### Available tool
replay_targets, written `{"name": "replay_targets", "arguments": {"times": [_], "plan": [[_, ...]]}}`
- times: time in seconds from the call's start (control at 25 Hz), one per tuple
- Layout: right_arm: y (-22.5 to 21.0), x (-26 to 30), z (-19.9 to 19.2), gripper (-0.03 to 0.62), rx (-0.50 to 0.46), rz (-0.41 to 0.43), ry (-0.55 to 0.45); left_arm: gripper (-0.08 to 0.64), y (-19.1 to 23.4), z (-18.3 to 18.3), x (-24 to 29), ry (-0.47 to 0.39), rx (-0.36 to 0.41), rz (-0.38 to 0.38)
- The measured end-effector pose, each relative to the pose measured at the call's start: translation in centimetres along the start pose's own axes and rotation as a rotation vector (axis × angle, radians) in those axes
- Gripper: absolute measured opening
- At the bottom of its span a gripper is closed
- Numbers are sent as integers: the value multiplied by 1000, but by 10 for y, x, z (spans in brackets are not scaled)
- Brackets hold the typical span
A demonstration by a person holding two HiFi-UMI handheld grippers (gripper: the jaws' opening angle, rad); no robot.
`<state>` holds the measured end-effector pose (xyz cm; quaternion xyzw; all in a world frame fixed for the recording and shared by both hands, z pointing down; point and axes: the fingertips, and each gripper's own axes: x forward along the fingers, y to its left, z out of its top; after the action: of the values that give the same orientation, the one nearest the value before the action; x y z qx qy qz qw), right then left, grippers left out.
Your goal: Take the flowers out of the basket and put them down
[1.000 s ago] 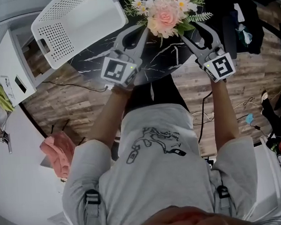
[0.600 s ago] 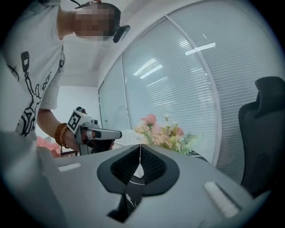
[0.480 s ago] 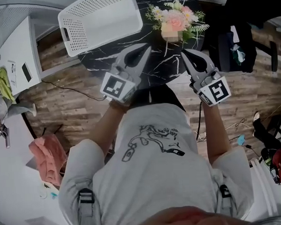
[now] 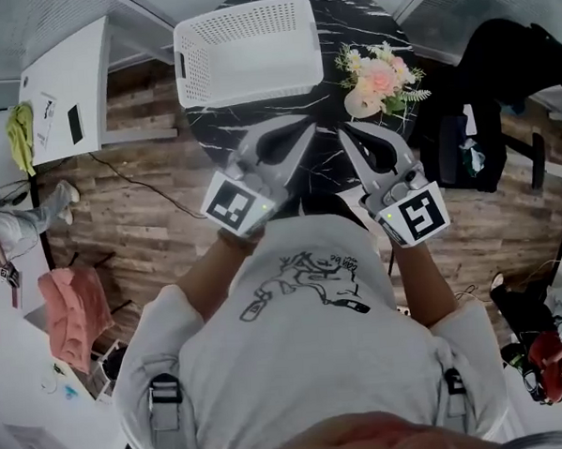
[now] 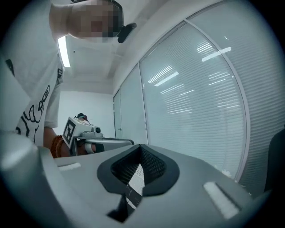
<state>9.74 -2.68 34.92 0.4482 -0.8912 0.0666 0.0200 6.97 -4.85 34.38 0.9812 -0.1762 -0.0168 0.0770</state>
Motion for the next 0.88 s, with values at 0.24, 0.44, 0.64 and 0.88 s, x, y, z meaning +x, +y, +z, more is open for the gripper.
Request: {"name": "replay_targets", "arguments": {"times": [0.24,0.44,0.64,0.88], "plan": [[34,18,37,6,-17,35,-19,3,-2,27,-25,-21,25,7],[54,25,61,6,-13,42,-46,3,-4,53,-42,-56,44,10],[65,30,72,6,-34,42,-46,3,-6,77,-55,-72,66,21],[78,38,85,5,-72,53,-51,3,-1,93,-68,-106,68,25]]}}
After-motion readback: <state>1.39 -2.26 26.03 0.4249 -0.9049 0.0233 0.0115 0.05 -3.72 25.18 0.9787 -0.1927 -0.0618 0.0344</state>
